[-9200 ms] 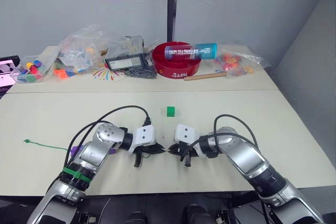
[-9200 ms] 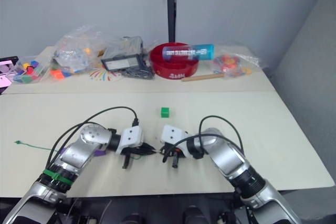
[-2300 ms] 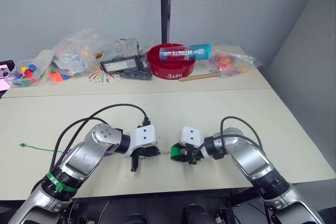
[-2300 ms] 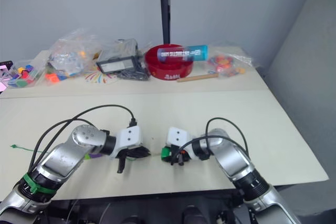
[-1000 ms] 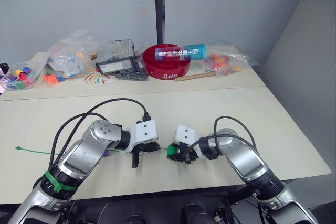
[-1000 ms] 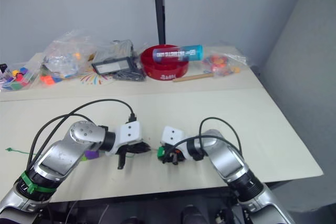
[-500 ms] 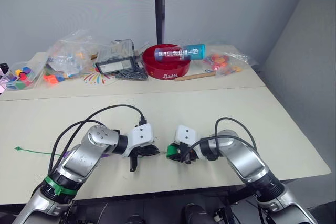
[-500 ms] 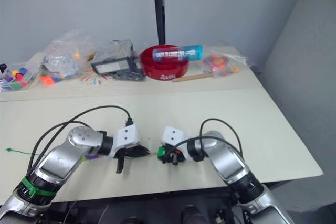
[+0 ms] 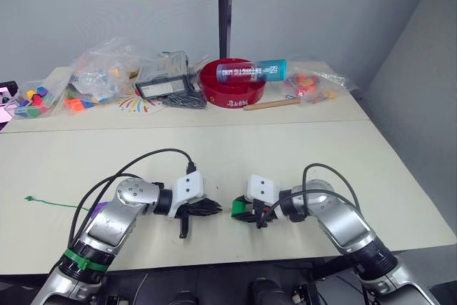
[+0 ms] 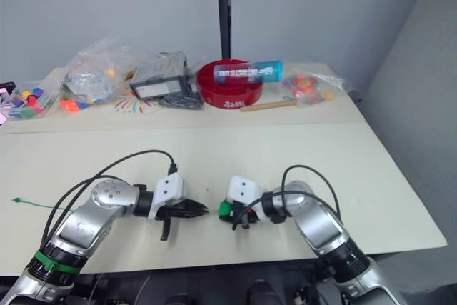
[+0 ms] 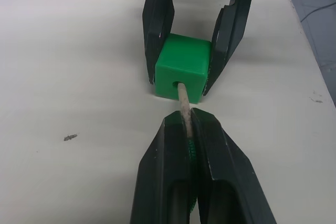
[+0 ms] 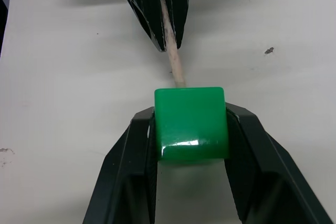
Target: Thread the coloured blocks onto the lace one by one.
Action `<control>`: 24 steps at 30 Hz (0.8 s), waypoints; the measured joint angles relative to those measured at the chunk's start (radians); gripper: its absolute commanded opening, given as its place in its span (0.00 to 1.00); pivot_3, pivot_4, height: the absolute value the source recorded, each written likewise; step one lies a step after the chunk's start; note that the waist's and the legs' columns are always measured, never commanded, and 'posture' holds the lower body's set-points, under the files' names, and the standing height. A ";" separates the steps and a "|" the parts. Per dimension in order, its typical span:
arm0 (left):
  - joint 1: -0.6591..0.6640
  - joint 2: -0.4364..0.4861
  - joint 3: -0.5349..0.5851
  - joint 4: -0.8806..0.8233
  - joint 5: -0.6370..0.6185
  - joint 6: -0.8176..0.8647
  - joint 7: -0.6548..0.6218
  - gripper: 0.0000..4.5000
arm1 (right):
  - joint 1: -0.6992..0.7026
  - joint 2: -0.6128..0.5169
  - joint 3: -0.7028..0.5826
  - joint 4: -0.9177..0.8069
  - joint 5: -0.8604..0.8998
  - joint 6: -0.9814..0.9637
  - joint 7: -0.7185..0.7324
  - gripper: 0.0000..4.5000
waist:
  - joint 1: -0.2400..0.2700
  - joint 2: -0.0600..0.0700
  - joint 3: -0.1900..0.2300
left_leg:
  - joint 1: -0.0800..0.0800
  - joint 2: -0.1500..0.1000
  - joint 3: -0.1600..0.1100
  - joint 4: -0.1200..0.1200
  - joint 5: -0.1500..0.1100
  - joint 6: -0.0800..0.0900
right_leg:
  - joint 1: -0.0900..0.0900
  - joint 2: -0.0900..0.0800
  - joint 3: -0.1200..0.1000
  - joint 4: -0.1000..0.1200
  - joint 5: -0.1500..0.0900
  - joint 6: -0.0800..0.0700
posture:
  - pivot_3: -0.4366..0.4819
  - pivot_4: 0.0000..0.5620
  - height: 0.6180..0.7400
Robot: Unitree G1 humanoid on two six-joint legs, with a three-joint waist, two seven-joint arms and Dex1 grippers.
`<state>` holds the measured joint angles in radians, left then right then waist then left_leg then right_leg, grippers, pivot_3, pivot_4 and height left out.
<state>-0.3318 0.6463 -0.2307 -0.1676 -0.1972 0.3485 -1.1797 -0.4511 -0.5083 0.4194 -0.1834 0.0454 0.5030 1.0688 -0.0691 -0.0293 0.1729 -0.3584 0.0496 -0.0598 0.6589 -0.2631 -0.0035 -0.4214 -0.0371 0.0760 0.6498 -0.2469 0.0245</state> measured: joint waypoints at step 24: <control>0.013 -0.018 0.008 0.027 -0.009 -0.042 -0.003 0.00 | 0.000 -0.035 -0.007 0.014 0.016 -0.039 0.040 0.26 | 0.021 0.000 0.000 | -0.004 0.000 0.000 0.000 0.000 0.000 | -0.001 -0.002 -0.002 -0.002 0.002 -0.003 | 0.48 0.27 0.92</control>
<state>-0.3185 0.6283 -0.2222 -0.1409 -0.2060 0.3068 -1.1824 -0.4508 -0.5429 0.4127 -0.1698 0.0618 0.4645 1.1092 -0.0477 -0.0292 0.1729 -0.3623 0.0491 -0.0601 0.6593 -0.2633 -0.0031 -0.4220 -0.0392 0.0735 0.6475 -0.2453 0.0219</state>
